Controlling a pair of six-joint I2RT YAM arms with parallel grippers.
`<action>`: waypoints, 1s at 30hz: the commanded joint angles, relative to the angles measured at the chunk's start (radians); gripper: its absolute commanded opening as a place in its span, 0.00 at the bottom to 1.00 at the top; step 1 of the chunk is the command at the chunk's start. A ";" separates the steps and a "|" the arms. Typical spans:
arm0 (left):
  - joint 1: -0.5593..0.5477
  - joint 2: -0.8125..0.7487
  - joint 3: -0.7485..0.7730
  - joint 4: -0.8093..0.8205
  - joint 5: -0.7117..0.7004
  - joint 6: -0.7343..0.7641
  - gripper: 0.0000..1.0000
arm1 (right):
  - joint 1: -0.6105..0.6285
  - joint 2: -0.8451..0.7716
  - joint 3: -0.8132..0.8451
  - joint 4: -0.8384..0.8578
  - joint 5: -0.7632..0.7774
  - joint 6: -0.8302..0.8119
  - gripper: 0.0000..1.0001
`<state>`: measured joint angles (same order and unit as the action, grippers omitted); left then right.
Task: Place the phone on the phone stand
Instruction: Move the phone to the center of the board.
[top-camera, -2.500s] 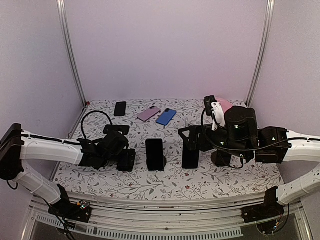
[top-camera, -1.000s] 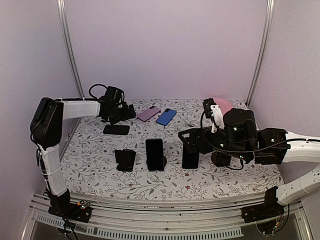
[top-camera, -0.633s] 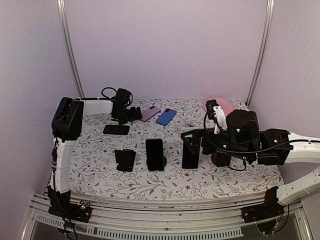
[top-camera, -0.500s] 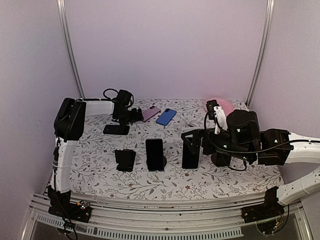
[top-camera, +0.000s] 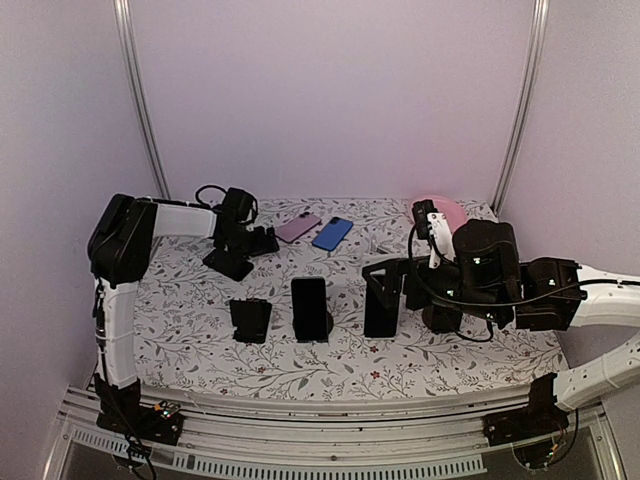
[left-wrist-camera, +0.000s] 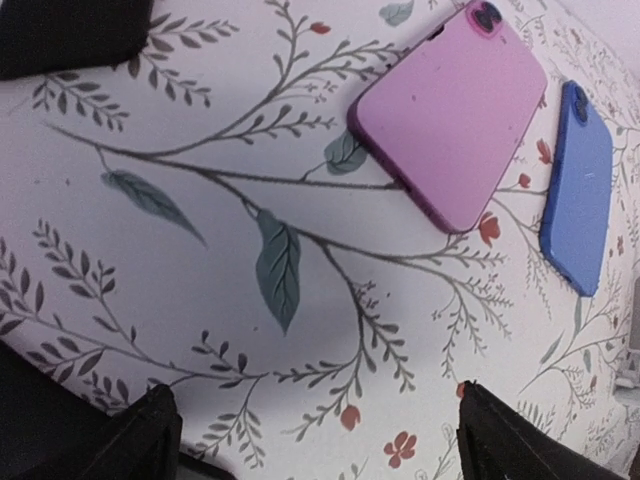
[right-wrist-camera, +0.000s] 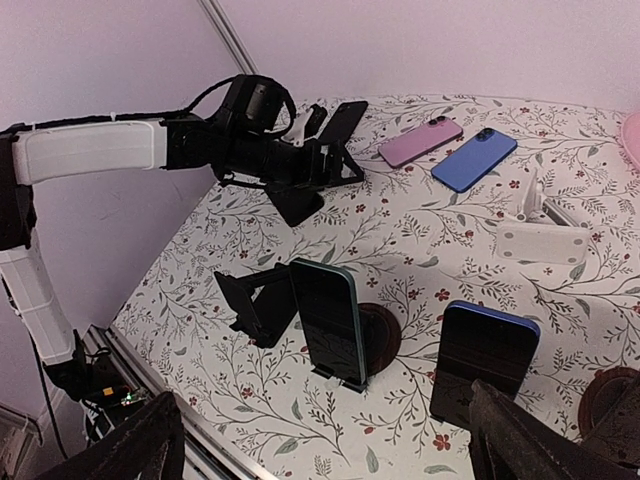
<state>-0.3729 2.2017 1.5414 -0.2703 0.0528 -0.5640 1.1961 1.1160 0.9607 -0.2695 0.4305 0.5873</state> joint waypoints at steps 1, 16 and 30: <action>0.011 -0.091 -0.147 -0.016 -0.049 0.024 0.97 | -0.007 0.007 -0.010 0.015 -0.024 0.005 0.99; 0.013 -0.441 -0.388 -0.016 -0.204 0.113 0.97 | -0.005 0.035 -0.004 0.045 -0.059 0.008 0.99; 0.113 -0.318 -0.344 -0.037 -0.301 0.215 0.97 | -0.006 0.026 -0.030 0.071 -0.076 0.022 0.99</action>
<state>-0.2729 1.8313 1.1755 -0.3008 -0.2253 -0.3912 1.1961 1.1492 0.9409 -0.2203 0.3660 0.5934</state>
